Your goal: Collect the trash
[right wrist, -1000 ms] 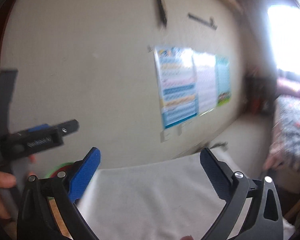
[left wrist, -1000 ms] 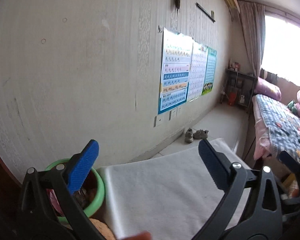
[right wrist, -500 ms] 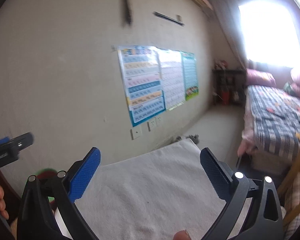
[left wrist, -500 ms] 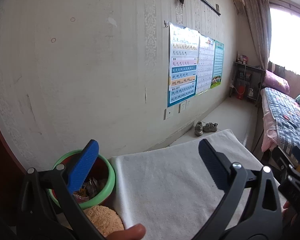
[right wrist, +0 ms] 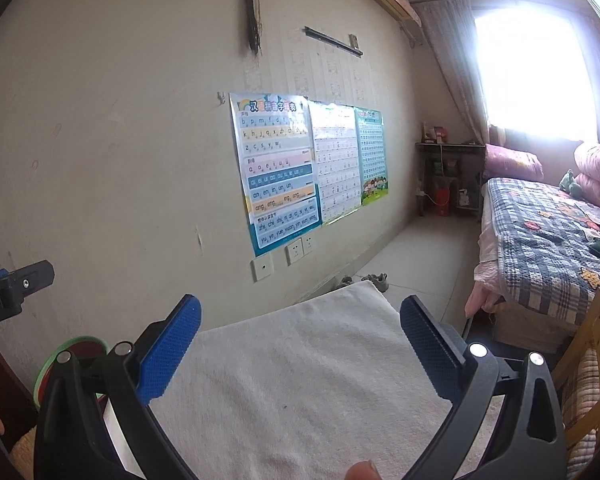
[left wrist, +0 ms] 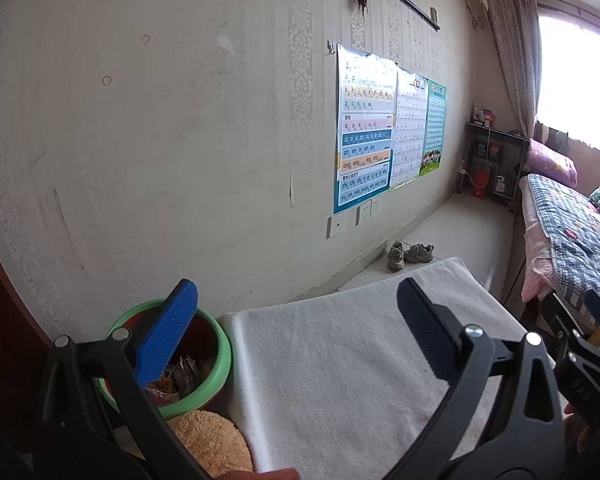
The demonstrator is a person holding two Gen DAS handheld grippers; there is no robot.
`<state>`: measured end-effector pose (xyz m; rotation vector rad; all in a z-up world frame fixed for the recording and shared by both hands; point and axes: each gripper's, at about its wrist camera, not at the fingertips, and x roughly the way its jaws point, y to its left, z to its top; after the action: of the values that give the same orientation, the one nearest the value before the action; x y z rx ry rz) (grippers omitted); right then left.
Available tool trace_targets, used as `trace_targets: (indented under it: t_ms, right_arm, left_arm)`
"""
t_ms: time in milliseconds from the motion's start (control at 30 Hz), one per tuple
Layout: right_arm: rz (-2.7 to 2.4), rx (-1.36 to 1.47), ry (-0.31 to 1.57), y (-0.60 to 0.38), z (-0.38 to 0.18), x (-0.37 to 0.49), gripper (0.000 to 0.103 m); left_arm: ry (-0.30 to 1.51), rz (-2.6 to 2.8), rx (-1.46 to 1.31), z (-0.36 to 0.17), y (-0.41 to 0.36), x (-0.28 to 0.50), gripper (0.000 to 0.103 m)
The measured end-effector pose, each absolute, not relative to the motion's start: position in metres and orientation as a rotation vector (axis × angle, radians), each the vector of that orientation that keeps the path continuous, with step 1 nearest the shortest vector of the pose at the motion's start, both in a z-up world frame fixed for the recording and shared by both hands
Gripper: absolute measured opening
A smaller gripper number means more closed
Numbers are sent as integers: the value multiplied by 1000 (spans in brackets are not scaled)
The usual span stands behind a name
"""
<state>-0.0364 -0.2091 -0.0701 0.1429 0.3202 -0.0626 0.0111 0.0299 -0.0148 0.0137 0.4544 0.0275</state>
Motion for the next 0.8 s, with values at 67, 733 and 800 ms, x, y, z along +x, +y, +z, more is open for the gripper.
trace_targets:
  t_ms: [67, 733, 800]
  right_arm:
    - [-65, 148, 328, -209, -72, -35, 96]
    - [-78, 140, 384, -205, -86, -22, 96]
    - [-79, 141, 386, -205, -87, -22, 96]
  left_arm:
    - [456, 26, 11, -15, 30, 11, 98]
    - [514, 11, 8, -29, 36, 26, 98]
    - [518, 12, 7, -31, 36, 26, 98]
